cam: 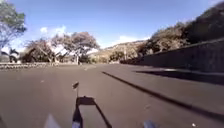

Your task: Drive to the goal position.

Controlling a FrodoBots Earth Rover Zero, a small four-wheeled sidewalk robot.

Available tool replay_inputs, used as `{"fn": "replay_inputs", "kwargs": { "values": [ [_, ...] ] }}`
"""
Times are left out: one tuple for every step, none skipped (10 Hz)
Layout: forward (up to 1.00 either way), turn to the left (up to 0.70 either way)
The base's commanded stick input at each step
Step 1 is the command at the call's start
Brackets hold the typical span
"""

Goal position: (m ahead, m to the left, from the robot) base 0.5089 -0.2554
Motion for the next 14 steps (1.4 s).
{"fn": "replay_inputs", "kwargs": {
  "values": [
    [0.70, 0.00],
    [0.70, 0.00],
    [0.70, 0.00],
    [0.70, 0.00],
    [0.70, 0.00],
    [0.70, 0.00],
    [0.70, 0.00],
    [0.70, 0.00],
    [0.70, 0.00],
    [0.70, 0.00],
    [0.70, 0.00],
    [0.70, 0.00],
    [0.70, 0.00],
    [0.70, 0.00]
  ]
}}
